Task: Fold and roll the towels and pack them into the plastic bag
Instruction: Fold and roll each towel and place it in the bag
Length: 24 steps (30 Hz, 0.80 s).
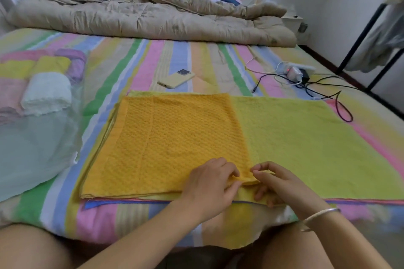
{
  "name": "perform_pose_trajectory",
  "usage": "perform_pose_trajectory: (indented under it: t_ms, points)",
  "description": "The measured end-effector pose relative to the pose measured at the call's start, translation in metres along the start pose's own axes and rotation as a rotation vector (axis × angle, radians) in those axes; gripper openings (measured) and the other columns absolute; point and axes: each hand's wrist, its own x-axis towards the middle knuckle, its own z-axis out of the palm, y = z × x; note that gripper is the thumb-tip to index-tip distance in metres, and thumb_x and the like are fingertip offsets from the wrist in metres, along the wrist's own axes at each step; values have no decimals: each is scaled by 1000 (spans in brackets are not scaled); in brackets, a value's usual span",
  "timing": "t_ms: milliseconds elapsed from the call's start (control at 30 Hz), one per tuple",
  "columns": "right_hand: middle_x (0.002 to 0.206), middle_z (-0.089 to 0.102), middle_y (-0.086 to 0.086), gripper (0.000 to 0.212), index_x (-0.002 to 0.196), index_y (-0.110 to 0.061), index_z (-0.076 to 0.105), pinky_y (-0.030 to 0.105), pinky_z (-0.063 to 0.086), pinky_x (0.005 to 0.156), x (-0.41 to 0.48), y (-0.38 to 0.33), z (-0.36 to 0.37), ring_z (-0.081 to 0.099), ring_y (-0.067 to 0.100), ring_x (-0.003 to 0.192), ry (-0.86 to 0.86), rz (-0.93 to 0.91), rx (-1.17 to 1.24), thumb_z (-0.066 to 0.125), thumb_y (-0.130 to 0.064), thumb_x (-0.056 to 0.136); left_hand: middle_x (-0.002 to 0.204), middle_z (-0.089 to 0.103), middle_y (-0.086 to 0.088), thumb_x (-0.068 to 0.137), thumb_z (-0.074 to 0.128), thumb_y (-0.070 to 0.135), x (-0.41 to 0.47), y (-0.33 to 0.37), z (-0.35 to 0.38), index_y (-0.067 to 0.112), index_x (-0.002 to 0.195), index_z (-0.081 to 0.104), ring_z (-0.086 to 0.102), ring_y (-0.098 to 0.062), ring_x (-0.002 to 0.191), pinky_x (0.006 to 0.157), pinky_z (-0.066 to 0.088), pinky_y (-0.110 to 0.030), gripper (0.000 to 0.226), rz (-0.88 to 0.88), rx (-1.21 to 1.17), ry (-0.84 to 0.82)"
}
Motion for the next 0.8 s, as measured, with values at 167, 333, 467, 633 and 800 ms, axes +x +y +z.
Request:
perform_pose_trajectory:
  t_ms: [167, 333, 467, 633, 800]
  points:
    - [82, 63, 4, 13, 102, -19, 63, 24, 46, 50, 20, 1, 12, 59, 8, 55, 160, -130, -176, 63, -18, 89, 93, 71, 9, 94, 45, 23, 16, 8, 7, 27, 101, 65, 65, -10, 84, 76, 52, -32, 22, -235, -218, -32]
    - [97, 57, -8, 32, 104, -24, 64, 20, 33, 68, 22, -28, 57, 49, 7, 79, 257, -581, -576, 62, -7, 78, 71, 69, -7, 103, 35, 23, 27, -12, -33, 7, 98, 62, 65, -14, 55, 49, 53, -25, 31, -861, -1169, -17]
    - [100, 62, -4, 28, 101, -20, 62, 25, 46, 73, 19, -64, 105, 57, 15, 82, -92, -748, -521, 59, -4, 79, 56, 61, -3, 100, 35, 46, 11, -62, -70, 13, 85, 60, 60, -15, 44, 45, 53, -24, 45, -1017, -1394, -45]
    - [95, 68, -7, 14, 100, -22, 64, 25, 52, 78, 56, -99, 109, 64, 13, 83, -260, -704, -452, 59, -13, 90, 60, 62, -3, 96, 44, 50, -6, -90, -80, 11, 85, 61, 60, -14, 45, 44, 47, -19, 44, -1159, -1293, -88]
    - [114, 62, -6, 31, 109, -25, 62, 36, 50, 86, 148, -135, 95, 58, 16, 102, 34, -675, -730, 49, -7, 88, 96, 75, -8, 93, 59, 38, -2, -101, -76, 9, 113, 65, 70, -19, 81, 69, 56, -29, 36, -1115, -1206, -179]
